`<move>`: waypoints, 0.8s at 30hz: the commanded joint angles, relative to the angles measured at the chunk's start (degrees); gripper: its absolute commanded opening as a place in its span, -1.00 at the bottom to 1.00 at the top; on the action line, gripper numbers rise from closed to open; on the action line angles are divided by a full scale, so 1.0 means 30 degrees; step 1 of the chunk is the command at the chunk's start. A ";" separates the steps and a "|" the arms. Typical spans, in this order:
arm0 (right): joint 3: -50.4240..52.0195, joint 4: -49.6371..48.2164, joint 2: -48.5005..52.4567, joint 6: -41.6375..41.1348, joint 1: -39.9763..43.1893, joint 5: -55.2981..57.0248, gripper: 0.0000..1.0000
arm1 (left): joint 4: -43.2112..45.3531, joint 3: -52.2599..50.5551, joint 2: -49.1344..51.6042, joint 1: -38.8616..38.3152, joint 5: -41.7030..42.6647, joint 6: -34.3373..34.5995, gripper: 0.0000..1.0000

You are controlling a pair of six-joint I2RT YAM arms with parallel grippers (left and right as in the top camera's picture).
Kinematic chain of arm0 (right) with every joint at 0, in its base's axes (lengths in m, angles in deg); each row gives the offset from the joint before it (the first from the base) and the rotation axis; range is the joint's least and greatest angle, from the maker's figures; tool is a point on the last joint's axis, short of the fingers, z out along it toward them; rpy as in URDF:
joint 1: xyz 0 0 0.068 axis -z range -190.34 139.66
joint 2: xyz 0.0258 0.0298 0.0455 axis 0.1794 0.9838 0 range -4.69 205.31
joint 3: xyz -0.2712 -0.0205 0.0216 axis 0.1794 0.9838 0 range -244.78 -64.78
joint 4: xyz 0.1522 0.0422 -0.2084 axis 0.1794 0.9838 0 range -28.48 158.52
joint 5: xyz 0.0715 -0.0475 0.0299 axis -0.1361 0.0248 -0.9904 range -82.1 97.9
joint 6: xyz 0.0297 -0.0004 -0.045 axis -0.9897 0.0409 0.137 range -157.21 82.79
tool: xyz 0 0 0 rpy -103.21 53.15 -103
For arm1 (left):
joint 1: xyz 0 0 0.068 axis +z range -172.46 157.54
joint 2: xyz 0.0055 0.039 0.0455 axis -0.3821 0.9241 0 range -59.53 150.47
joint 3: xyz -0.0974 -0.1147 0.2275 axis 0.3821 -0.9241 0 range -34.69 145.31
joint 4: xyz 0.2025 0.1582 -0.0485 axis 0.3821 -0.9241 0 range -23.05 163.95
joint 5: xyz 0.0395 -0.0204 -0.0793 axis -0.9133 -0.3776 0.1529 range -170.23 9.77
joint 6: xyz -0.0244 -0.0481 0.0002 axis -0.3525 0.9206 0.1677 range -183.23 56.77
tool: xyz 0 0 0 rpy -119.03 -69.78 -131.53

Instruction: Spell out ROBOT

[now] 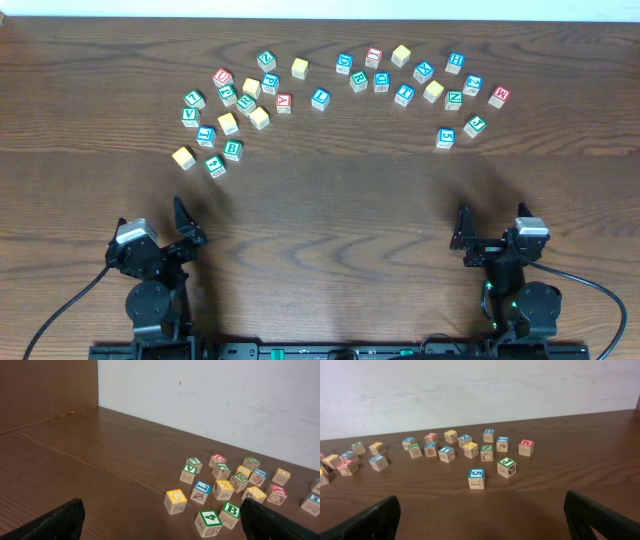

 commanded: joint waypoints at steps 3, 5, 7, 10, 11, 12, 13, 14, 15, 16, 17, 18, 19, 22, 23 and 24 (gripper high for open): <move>0.0044 0.0073 -0.0044 0.0240 0.0197 0.0022 0.99 | -0.0780 -0.0335 -0.0117 0.0095 -0.0175 -0.0248 0.95; 0.0044 0.0073 -0.0044 0.0240 0.0197 0.0015 0.99 | -0.0780 -0.0335 -0.0117 0.0095 -0.0175 -0.0255 0.95; 0.0044 0.0073 -0.0044 0.0248 0.0197 0.0015 0.98 | -0.0780 -0.0335 -0.0117 0.0095 -0.0175 -0.0248 0.95; 0.0044 0.0073 -0.0044 0.0248 0.0197 0.0022 0.99 | -0.0765 -0.0335 -0.0117 0.0095 -0.0182 -0.0255 0.95; 0.0044 0.0073 -0.0044 0.0248 0.0197 0.0022 0.99 | -0.0714 -0.0335 -0.0117 0.0095 -0.0189 -0.0255 0.95; 0.0044 0.0073 -0.0044 0.0248 0.0197 0.0022 0.98 | -0.0648 -0.0335 -0.0117 0.0095 -0.0204 -0.0262 0.95; 0.0044 0.0073 -0.0044 0.0248 0.0197 0.0022 0.98 | -0.0605 -0.0335 -0.0117 0.0095 -0.0262 -0.0262 0.95; 0.0044 0.0073 -0.0044 0.0240 0.0197 0.0022 0.98 | -0.0568 -0.0335 -0.0117 0.0095 -0.0262 -0.0255 0.95; 0.0044 0.0073 -0.0044 0.0240 0.0197 0.0022 0.99 | -0.0576 -0.0335 -0.0117 0.0095 -0.0255 -0.0255 0.95; 0.0044 0.0073 -0.0044 0.0248 0.0197 0.0015 0.99 | -0.0590 -0.0335 -0.0117 0.0095 -0.0255 -0.0255 0.95; 0.0044 0.0073 -0.0044 0.0248 0.0197 0.0022 0.98 | -0.0641 -0.0335 -0.0117 0.0095 -0.0255 -0.0255 0.95; 0.0044 0.0073 -0.0044 0.0248 0.0197 0.0022 0.99 | -0.0641 -0.0335 -0.0117 0.0095 -0.0255 -0.0255 0.95; 0.0044 0.0073 -0.0044 0.0248 0.0197 0.0015 0.99 | -0.0627 -0.0335 -0.0117 0.0095 -0.0255 -0.0248 0.95; 0.0044 0.0073 -0.0044 0.0240 0.0197 0.0022 0.98 | -0.0408 -0.0335 -0.0117 0.0095 -0.0240 -0.0226 0.95; 0.0044 0.0073 -0.0044 0.0240 0.0197 0.0015 0.99 | -0.0299 -0.0335 -0.0117 0.0095 -0.0233 0.0131 0.95; 0.0044 0.0066 -0.0044 0.0248 0.0197 0.0022 0.99 | -0.0211 -0.0335 -0.0117 0.0095 -0.0226 0.0444 0.95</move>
